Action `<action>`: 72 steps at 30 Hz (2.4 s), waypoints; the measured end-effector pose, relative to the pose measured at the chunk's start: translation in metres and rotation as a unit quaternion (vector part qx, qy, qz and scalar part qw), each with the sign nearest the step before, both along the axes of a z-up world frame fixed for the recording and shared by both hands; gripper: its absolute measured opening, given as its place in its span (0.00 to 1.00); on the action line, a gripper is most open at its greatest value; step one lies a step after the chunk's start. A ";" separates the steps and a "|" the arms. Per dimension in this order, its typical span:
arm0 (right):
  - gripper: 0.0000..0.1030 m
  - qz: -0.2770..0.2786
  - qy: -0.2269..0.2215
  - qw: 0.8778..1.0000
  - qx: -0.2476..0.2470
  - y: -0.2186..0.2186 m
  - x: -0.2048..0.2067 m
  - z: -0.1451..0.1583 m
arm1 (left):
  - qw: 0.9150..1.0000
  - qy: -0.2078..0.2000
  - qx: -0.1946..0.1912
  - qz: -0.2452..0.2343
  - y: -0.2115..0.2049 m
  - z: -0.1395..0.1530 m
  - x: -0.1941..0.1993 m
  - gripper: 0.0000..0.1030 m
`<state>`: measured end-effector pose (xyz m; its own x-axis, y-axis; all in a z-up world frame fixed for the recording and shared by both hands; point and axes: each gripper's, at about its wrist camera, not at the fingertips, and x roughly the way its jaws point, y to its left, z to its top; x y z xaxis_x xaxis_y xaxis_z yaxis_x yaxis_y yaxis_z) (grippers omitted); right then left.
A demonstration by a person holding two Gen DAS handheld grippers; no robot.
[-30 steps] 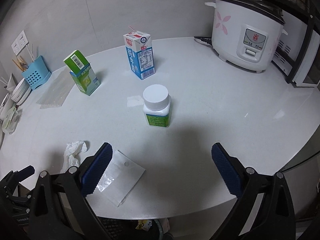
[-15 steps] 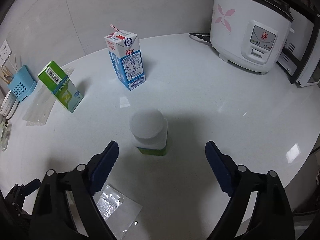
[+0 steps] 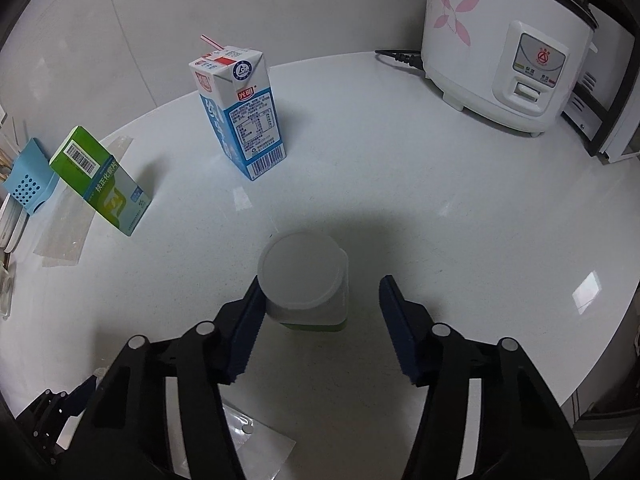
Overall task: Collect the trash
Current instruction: 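Grasp the white tissue with the left tool while the right tool grasps the pill bottle, then carry the white tissue and pill bottle down over the wastebasket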
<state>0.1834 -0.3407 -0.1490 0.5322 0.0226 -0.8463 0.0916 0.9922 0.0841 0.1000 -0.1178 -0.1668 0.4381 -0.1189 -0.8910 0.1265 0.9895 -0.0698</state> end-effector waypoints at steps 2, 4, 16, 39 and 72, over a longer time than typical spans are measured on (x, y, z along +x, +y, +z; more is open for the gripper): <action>0.39 0.003 0.000 1.000 -0.003 0.003 0.001 0.000 | 1.000 0.001 -0.002 -0.003 0.001 0.000 -0.001 0.10; 0.39 0.007 -0.002 1.000 -0.003 0.004 -0.001 0.000 | 1.000 0.000 -0.005 -0.002 0.003 0.000 -0.002 0.08; 0.39 0.014 -0.021 1.000 0.001 0.005 -0.019 0.018 | 1.000 -0.019 -0.013 0.000 0.012 0.016 -0.005 0.08; 0.39 0.078 -0.075 0.994 0.025 0.026 -0.098 0.061 | 0.998 -0.052 -0.016 0.032 0.028 0.052 -0.058 0.08; 0.39 0.172 -0.076 0.982 0.031 0.040 -0.221 0.050 | 0.997 -0.056 -0.026 0.048 0.032 0.053 -0.174 0.07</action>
